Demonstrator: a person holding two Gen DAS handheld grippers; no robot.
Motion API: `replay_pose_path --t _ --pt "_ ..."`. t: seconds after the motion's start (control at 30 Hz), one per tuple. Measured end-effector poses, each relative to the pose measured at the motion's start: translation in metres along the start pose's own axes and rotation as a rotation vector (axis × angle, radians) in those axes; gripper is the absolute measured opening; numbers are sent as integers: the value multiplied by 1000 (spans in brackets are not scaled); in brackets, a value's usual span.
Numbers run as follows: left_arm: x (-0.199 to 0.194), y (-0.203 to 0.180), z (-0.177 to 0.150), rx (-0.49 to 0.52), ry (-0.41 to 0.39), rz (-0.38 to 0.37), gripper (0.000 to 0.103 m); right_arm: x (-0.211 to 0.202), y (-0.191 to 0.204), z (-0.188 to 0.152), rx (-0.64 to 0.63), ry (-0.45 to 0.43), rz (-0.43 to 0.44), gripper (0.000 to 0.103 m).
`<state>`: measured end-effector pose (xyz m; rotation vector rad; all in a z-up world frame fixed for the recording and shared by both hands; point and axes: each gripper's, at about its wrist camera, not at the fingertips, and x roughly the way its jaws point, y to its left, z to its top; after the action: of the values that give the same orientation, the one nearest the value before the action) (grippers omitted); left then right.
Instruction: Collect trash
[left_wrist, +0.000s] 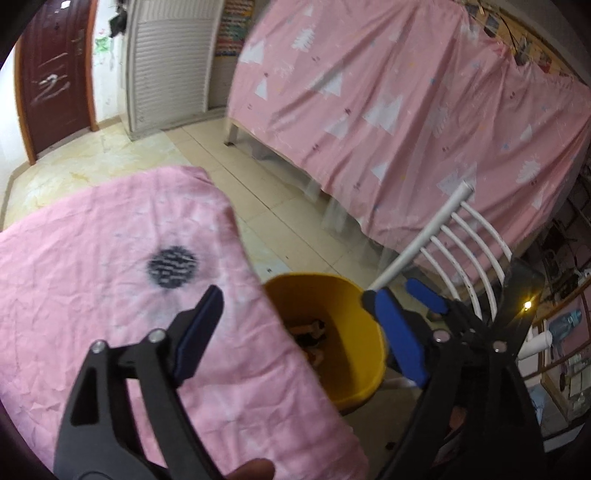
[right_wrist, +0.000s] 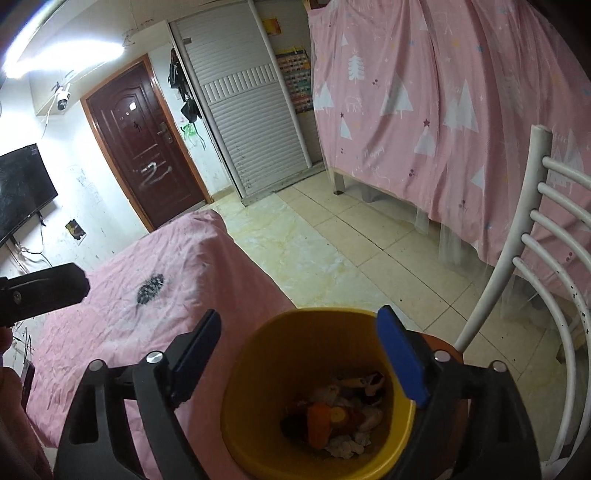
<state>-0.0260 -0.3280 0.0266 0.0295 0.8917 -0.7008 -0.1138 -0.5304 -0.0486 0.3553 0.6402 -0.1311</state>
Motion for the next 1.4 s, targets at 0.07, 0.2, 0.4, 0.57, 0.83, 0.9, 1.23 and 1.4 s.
replay_pose_path --t 0.07,0.2,0.4,0.57,0.83,0.9,1.23,1.4 --pt "-9 10 -1 -11 -28 14 87 -1 7 3 -6 -10 4 86" --pt "-31 35 -6 -20 -94 78 90 3 26 10 -20 -23 28 94" --pt "-69 78 -20 -40 -216 198 97 9 70 19 -67 -51 49 94" --pt "-93 119 -33 -71 -291 320 97 14 123 20 -124 -78 103 94" --pt "-117 182 -58 -109 -347 507 97 28 211 6 -261 -74 196 94" --pt "-120 196 -63 -121 -347 532 97 31 223 1 -278 -69 207 94" --pt "-132 249 -86 -166 -346 616 97 50 267 -13 -314 -19 224 94" --pt "-130 260 -90 -184 -349 629 97 53 272 -20 -333 -21 224 94"
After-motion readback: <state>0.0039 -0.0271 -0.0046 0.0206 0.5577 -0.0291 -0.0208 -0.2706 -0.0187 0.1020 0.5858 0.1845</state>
